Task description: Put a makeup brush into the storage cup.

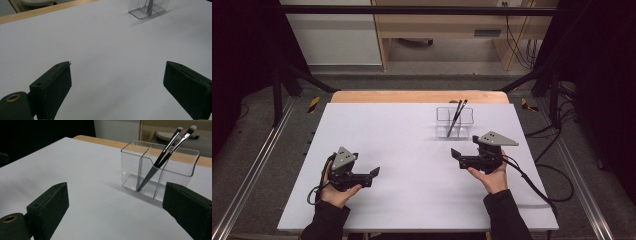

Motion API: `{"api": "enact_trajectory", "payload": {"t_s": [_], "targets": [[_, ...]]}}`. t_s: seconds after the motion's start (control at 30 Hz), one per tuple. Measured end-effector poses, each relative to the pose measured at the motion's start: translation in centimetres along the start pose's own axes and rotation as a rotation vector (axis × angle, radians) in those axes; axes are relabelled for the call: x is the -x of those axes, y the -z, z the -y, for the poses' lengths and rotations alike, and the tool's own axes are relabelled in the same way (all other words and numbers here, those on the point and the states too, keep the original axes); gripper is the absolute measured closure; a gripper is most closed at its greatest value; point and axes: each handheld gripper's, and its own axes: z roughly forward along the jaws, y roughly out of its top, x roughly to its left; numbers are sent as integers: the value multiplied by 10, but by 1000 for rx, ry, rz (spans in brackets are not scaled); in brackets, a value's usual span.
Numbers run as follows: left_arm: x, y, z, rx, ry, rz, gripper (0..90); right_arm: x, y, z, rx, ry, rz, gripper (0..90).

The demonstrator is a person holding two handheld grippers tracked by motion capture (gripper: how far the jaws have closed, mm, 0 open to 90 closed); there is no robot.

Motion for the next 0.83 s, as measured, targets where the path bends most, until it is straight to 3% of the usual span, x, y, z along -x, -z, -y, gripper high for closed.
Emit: {"api": "enact_trajectory", "payload": {"t_s": [0.47, 0.83], "targets": [[-1, -1, 1, -4, -7, 3, 69, -1, 16, 15, -24, 33, 1, 53], [0, 0, 2, -2, -16, 12, 69, 1, 28, 27, -29, 16, 1, 56]]}}
